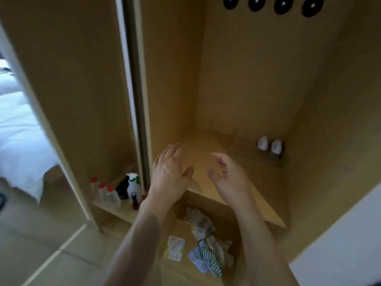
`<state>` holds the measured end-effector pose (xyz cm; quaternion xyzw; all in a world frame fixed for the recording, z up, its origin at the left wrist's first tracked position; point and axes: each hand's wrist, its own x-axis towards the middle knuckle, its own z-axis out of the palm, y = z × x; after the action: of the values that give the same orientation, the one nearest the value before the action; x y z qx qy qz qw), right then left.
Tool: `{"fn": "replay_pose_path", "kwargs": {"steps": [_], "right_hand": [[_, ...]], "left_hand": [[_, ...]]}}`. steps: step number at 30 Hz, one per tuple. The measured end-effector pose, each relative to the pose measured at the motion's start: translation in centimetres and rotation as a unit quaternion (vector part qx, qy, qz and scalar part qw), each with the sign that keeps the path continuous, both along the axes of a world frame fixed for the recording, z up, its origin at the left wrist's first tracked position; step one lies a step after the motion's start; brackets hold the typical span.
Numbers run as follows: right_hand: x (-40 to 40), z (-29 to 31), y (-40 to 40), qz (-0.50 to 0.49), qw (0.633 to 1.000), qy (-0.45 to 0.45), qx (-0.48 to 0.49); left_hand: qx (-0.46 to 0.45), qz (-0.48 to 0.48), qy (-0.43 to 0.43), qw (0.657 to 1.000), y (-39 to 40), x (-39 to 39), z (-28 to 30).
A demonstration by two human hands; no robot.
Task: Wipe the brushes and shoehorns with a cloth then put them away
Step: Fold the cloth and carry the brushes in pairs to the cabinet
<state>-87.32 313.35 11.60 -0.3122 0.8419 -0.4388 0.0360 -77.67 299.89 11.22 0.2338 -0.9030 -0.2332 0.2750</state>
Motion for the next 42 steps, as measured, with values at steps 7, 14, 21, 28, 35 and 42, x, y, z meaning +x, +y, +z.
{"fn": "replay_pose_path", "kwargs": {"steps": [7, 14, 21, 28, 35, 42], "right_hand": [[10.0, 0.9, -7.2, 0.094, 0.996, 0.002, -0.006], [24.4, 0.0, -18.3, 0.185, 0.983, -0.008, -0.014], [38.7, -1.9, -27.9, 0.290, 0.956, -0.028, -0.013], [49.1, -2.9, -37.1, 0.393, 0.919, -0.026, 0.019], [57.1, -3.9, -48.4, 0.481, 0.876, -0.022, 0.017], [62.4, -4.8, -64.2, 0.540, 0.840, -0.029, 0.032]], "left_hand": [[0.014, 0.096, 0.050, 0.994, -4.9, 11.9, 0.5], [0.003, 0.208, 0.033, 0.978, -13.1, 28.8, 0.3], [0.010, 0.319, 0.005, 0.948, -20.2, 46.2, -0.6], [0.022, 0.414, -0.006, 0.910, -25.9, 57.0, -1.2], [0.044, 0.511, -0.043, 0.857, -34.2, 65.1, -2.9], [0.058, 0.572, -0.073, 0.815, -47.6, 70.1, -2.8]]}}
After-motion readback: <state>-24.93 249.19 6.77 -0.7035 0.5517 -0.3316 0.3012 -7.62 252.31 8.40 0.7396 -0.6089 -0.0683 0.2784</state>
